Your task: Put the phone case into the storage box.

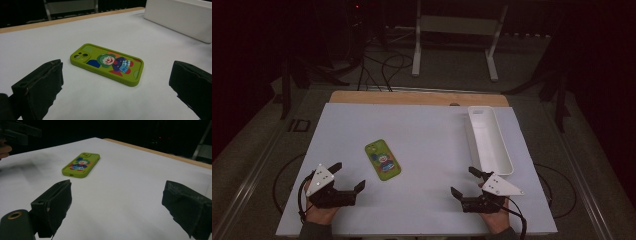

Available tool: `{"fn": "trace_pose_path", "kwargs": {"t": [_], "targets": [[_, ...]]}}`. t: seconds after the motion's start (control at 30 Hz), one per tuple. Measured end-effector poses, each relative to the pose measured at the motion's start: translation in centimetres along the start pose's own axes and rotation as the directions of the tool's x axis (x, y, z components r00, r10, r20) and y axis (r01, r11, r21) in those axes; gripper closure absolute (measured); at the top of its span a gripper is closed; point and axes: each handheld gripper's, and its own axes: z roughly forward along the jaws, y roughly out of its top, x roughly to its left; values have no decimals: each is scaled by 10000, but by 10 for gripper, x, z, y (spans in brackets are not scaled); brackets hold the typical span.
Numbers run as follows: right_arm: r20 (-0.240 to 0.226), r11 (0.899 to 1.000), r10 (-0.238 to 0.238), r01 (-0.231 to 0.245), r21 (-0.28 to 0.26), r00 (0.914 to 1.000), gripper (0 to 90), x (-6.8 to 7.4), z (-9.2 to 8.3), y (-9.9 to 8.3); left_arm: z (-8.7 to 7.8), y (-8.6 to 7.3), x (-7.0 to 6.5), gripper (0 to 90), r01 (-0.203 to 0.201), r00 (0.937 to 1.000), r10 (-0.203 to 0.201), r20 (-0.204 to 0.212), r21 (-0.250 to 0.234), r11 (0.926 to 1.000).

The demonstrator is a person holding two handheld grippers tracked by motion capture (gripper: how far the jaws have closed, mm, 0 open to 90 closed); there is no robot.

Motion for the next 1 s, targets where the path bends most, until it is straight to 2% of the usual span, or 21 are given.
{"fn": "trace_pose_path", "kwargs": {"t": [0.57, 0.77, 1.0], "targets": [[23, 10000, 3, -4, 34, 10000, 87, 1, 0, -1, 0, 2, 0, 0, 155, 9997, -155, 187, 10, 9999], [42, 10000, -4, 4, 59, 10000, 86, 1, 0, -1, 2, 4, -2, 16, 7, 9998, -8, 187, 72, 10000], [43, 10000, -46, 45, 62, 10000, 87, 0, 1, -1, 1, 14, -4, 53, -39, 9991, 37, 427, 42, 10000]]}}
